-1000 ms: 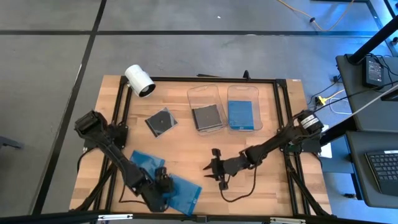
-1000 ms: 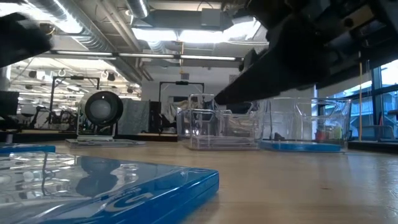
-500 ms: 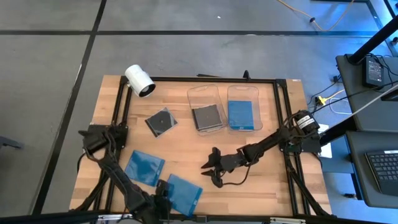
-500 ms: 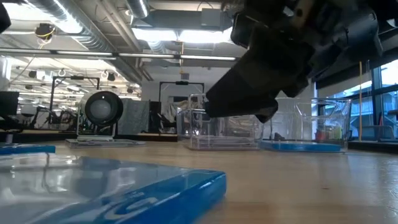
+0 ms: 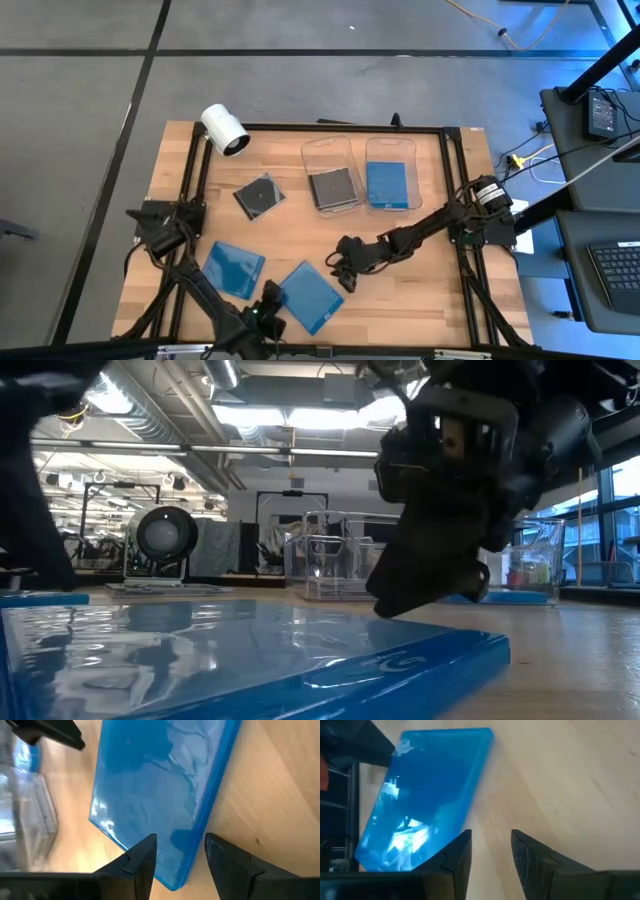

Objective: Pick & place jewel cases by type
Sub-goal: Put the right blue cd case into the right transparent bin

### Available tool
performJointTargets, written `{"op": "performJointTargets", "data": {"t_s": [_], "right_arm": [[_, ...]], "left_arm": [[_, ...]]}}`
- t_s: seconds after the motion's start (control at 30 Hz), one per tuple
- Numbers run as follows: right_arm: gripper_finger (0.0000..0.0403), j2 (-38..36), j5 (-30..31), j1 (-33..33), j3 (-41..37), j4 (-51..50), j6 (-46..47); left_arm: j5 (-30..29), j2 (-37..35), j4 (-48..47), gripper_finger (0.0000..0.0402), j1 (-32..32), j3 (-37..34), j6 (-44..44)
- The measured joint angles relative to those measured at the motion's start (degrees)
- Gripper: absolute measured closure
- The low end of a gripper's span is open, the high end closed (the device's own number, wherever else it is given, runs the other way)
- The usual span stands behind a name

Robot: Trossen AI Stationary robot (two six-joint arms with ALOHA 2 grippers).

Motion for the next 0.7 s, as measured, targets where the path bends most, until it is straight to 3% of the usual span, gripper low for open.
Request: {"op": "performJointTargets", "data": {"t_s": [0.13,0.43,0.7], "right_arm": [[0.0243,0.0,0.0,0.1,0.0,0.7,-2.0],[0.0128,-0.1,-1.8,-0.3,0.1,-0.3,6.5],[0.0121,1.6,-5.2,-1.2,0.2,0.6,12.8]], "left_arm": [[2.6,-0.3,0.3,0.0246,2.4,0.2,0.0],[2.6,-0.3,1.3,0.0260,7.2,0.2,5.5],[6.2,-0.6,4.2,0.0261,12.0,0.2,5.6]]}}
